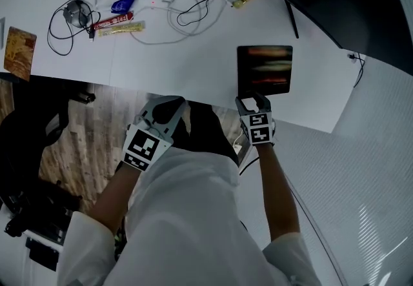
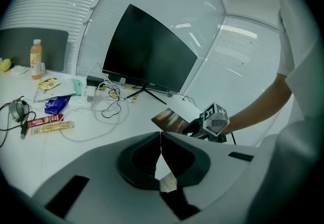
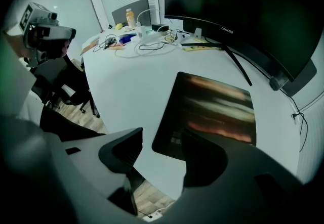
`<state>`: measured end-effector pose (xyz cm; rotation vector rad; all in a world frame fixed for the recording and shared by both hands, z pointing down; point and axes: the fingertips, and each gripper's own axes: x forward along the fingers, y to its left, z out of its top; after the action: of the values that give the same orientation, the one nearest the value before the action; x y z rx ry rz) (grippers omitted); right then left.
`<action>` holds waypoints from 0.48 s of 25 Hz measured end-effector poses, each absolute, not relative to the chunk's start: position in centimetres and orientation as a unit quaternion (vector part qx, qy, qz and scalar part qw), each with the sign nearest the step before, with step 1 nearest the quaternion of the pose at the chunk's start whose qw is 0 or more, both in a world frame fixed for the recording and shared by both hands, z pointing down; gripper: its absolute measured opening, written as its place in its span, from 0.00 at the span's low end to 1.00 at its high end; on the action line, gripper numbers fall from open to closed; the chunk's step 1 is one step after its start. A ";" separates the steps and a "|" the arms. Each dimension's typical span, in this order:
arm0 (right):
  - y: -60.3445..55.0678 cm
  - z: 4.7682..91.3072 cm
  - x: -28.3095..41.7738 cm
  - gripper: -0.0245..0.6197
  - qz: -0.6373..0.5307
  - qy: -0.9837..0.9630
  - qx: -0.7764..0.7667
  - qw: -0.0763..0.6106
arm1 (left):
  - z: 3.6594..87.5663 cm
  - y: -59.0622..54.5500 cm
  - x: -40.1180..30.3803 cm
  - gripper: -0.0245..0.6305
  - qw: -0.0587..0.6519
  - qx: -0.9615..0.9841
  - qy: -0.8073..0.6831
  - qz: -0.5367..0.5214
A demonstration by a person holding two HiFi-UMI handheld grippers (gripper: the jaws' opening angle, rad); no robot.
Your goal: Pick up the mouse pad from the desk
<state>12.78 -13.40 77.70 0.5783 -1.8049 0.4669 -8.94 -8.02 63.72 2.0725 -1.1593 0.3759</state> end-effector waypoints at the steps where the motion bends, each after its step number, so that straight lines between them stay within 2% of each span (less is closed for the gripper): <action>1: -13.3 78.0 12.8 0.44 0.197 -0.763 0.240 0.567 | 63.8 -8.0 -8.9 0.07 0.361 0.803 -0.451 0.146; 12: -13.2 80.6 13.5 0.47 0.184 -0.752 0.210 0.597 | 64.3 -8.0 -8.3 0.07 0.369 0.791 -0.466 0.147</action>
<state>13.51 -13.15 80.64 0.4868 -1.7459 0.4267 -8.29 -8.03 64.32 2.0295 -1.1969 0.3775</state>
